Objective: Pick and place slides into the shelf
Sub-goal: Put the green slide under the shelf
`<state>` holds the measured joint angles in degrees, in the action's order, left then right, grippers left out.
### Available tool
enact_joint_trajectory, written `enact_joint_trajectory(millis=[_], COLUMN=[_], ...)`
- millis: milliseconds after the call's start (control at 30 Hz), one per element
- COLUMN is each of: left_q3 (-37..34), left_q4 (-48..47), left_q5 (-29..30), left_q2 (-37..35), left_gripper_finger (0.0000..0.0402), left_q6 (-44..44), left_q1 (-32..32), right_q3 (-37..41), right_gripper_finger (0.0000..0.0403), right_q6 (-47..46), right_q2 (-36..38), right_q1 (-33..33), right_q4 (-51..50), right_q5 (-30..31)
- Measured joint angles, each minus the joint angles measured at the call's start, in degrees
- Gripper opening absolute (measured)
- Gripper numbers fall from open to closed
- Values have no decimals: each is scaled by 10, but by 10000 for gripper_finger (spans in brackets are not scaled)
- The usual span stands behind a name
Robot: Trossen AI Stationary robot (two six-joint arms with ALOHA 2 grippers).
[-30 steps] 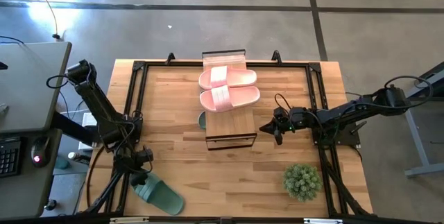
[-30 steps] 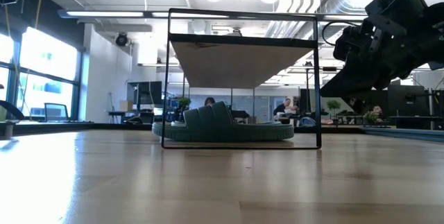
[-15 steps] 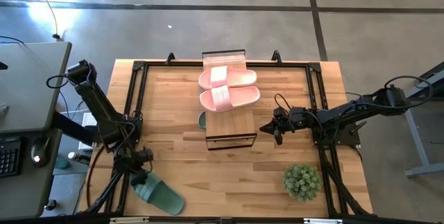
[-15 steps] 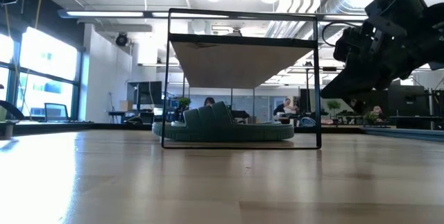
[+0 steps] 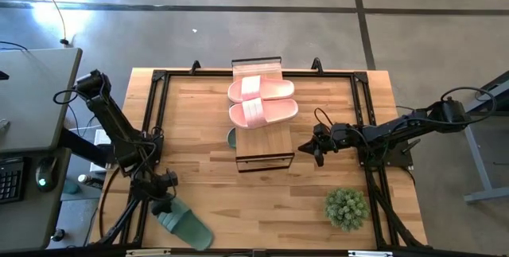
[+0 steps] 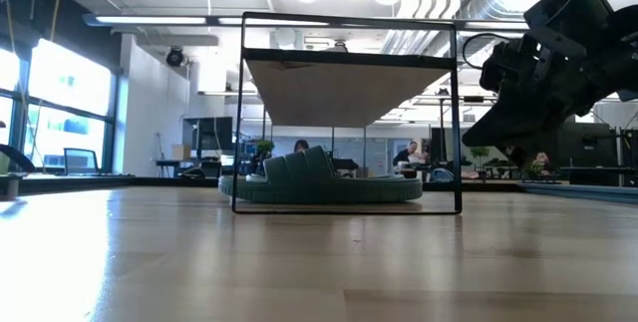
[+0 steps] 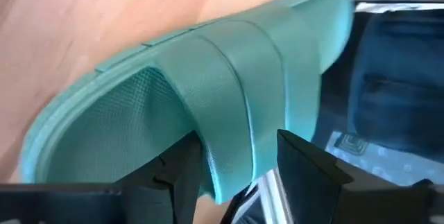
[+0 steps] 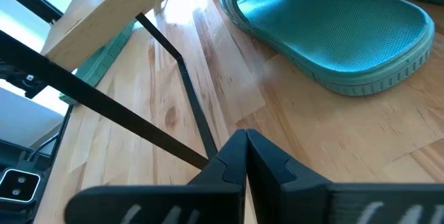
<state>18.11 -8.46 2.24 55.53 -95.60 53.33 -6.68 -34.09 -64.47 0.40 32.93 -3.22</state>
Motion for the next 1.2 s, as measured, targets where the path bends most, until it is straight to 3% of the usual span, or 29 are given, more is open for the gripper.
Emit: enact_joint_trajectory(millis=[200, 767, 867, 1200], left_q3=[0, 0, 0, 0], left_q4=[26, 135, 142, 170], left_q5=[31, 54, 72, 231], left_q2=[4, 74, 74, 74], left_gripper_finger=[152, 12, 7, 3], left_q6=[14, 44, 56, 75], left_q1=[-1, 0, 0, 0], right_q3=[0, 0, 0, 0], right_gripper_finger=[0, 0, 0, 0], right_q6=[0, 7, 10, 16], right_q2=[0, 0, 0, 0], right_q1=[0, 0, 0, 0], right_q4=[-2, -6, -6, -7], right_q5=[0, 4, 4, 4])
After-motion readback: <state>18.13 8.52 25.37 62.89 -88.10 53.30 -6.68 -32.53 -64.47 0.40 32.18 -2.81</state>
